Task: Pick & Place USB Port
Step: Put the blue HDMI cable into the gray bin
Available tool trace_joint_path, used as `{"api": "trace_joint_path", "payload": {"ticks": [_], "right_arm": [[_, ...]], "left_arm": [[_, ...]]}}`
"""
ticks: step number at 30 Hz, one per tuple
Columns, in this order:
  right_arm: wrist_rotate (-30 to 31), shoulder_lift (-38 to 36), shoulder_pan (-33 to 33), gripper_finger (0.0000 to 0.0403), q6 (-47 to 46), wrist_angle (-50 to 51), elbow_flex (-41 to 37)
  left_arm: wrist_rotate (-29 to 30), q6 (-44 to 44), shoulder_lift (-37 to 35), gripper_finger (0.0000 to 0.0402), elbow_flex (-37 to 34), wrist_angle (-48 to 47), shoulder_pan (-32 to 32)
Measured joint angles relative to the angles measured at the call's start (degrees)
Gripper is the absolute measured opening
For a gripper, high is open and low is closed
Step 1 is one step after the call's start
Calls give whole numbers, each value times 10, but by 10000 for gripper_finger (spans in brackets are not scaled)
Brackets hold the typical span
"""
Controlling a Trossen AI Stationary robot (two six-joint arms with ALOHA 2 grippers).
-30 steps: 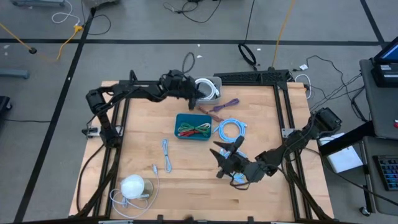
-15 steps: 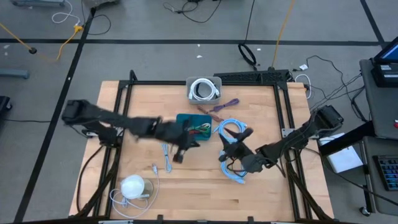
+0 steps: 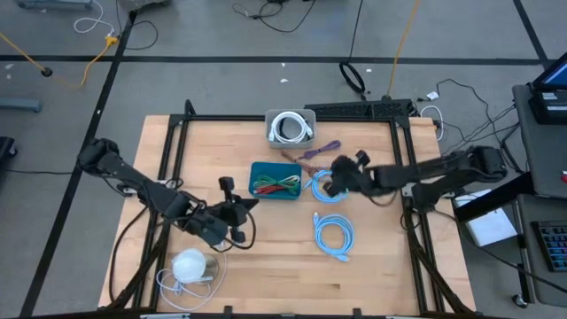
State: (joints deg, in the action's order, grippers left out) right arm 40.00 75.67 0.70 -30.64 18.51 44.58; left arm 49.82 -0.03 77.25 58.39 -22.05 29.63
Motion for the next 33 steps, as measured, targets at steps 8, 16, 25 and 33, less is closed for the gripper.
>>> {"api": "trace_joint_path", "payload": {"ticks": [8, 16, 25, 33], "right_arm": [[-170, -1, -148, 124, 43, 46, 1], [-284, 0, -195, 163, 91, 86, 1], [-326, 11, -185, 197, 57, 108, -26], [-340, 75, -158, 208, 45, 16, -41]], "left_arm": [[-3, -29, 2, 4, -1, -63, -7], [-5, -42, 2, 20, -1, -82, -8], [-7, -39, 2, 21, -1, -82, -9], [-8, -38, 4, 21, -1, -82, -11]]}}
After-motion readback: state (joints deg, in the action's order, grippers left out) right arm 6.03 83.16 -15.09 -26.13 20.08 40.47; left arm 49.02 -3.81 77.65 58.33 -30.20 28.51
